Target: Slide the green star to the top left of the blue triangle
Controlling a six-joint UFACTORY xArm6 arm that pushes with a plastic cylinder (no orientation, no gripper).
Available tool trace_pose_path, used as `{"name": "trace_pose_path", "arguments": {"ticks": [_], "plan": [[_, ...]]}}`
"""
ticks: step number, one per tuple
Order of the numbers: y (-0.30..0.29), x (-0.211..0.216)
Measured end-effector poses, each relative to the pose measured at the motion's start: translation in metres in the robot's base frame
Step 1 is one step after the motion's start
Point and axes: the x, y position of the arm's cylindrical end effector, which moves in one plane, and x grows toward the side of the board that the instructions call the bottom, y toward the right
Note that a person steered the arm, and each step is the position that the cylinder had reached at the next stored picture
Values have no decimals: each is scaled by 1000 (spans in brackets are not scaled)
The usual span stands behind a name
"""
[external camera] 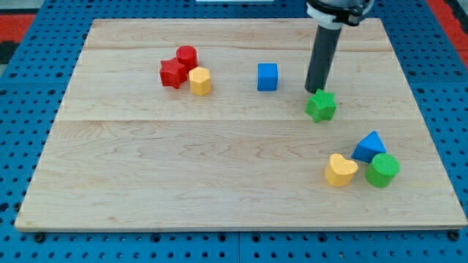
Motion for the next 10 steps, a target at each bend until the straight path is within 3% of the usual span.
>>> {"name": "trace_pose_path", "arguments": {"ticks": [1,4,10], "plan": [[16,6],[-30,8],[21,70]]}}
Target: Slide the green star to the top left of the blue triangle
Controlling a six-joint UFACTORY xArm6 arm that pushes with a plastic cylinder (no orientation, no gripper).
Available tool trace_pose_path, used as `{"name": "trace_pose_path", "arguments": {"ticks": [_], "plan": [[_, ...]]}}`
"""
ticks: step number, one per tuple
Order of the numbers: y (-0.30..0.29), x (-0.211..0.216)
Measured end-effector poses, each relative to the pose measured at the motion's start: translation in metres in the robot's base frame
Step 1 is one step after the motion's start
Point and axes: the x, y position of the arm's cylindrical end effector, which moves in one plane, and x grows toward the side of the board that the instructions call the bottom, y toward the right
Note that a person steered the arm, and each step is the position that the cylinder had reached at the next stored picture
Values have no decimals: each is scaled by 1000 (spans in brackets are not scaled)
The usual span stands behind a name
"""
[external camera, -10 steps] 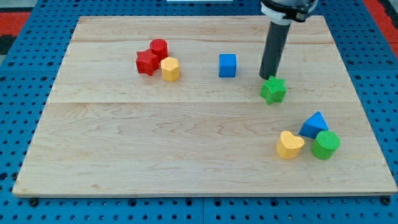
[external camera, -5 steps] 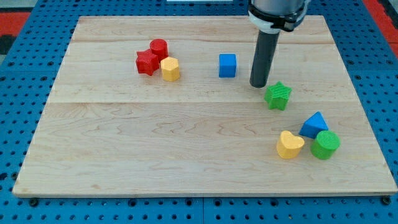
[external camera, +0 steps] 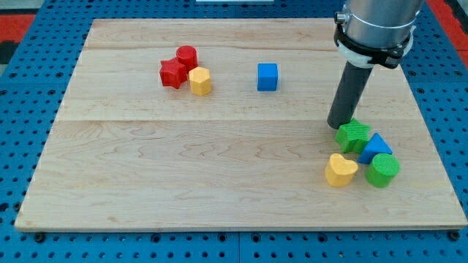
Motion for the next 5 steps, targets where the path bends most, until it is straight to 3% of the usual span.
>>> {"name": "trace_pose_path", "arguments": {"ticks": [3,5], "plan": [[0,-8],[-5,-86]]}}
